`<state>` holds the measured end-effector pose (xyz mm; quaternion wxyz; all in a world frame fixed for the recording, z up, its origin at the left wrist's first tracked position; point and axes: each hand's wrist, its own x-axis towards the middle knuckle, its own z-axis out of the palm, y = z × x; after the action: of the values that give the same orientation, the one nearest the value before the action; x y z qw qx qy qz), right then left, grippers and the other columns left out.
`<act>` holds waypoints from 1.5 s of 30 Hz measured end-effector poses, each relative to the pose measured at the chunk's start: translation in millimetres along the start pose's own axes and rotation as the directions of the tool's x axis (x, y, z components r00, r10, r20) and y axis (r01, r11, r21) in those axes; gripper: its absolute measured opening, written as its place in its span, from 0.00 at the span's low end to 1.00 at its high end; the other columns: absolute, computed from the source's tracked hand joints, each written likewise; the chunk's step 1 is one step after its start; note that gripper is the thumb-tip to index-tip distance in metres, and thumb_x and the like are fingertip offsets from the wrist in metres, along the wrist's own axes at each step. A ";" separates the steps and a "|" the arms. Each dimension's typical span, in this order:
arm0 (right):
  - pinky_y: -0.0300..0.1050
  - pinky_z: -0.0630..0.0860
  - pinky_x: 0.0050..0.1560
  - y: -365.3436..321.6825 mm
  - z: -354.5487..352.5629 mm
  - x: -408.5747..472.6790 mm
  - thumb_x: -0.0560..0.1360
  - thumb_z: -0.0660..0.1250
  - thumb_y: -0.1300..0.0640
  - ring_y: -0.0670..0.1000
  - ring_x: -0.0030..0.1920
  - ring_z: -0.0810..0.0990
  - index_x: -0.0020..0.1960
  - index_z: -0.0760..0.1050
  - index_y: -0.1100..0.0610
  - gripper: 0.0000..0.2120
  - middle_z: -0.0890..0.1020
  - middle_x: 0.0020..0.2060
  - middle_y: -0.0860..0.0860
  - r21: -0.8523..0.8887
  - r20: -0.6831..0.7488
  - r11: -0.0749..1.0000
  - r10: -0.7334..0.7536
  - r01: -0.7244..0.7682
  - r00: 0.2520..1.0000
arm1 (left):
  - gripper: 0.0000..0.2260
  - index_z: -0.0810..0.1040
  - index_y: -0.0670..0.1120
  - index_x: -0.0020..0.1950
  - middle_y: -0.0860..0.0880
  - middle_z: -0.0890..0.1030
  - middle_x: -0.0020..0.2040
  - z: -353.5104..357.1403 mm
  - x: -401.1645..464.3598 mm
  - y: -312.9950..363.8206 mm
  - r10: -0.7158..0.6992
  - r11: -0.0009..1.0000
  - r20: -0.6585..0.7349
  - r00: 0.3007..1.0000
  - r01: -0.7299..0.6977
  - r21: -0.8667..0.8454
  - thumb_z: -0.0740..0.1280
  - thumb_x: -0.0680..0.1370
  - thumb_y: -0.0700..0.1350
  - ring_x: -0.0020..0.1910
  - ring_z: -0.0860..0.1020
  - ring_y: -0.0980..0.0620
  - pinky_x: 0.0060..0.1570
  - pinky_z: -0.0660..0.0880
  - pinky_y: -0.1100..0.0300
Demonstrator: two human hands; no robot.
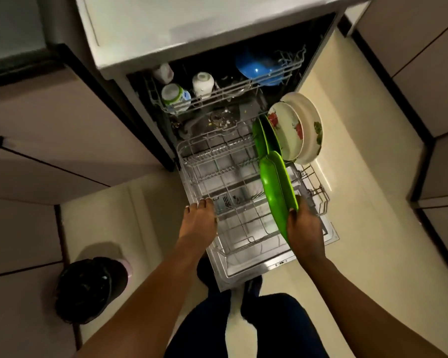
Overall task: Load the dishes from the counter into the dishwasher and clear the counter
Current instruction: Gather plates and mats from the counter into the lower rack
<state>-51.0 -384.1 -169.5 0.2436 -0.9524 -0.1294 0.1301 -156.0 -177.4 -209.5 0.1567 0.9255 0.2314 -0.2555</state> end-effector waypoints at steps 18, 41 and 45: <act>0.55 0.71 0.44 88.2 216.0 251.7 0.75 0.55 0.69 0.64 0.46 0.77 0.62 0.68 0.66 0.15 0.79 0.47 0.65 0.076 -0.187 0.984 -0.142 0.159 0.972 | 0.38 0.51 0.38 0.78 0.37 0.56 0.77 146.9 322.9 -16.6 0.007 0.999 -0.110 0.994 -0.012 -0.042 0.67 0.78 0.52 0.75 0.58 0.38 0.74 0.58 0.48; 0.53 0.72 0.53 80.3 303.9 324.6 0.79 0.52 0.67 0.61 0.55 0.77 0.70 0.60 0.61 0.19 0.78 0.53 0.60 -0.171 -0.080 0.979 -0.125 0.110 0.989 | 0.24 0.65 0.45 0.68 0.43 0.70 0.66 182.2 350.1 -27.1 0.027 0.999 -0.105 0.994 -0.024 0.032 0.68 0.77 0.52 0.62 0.71 0.39 0.55 0.68 0.48; 0.55 0.74 0.50 81.7 306.8 327.3 0.79 0.55 0.66 0.62 0.50 0.79 0.69 0.60 0.60 0.19 0.78 0.50 0.60 -0.137 -0.088 0.980 -0.159 0.146 0.983 | 0.23 0.65 0.45 0.67 0.43 0.70 0.66 181.7 350.1 -27.1 0.027 0.999 -0.116 0.993 -0.023 0.029 0.68 0.77 0.52 0.62 0.71 0.40 0.56 0.68 0.47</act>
<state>173.9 -219.9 -530.6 0.1962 -0.9587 -0.1983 0.0552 24.3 -106.8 -554.2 0.1335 0.9437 0.2250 -0.2024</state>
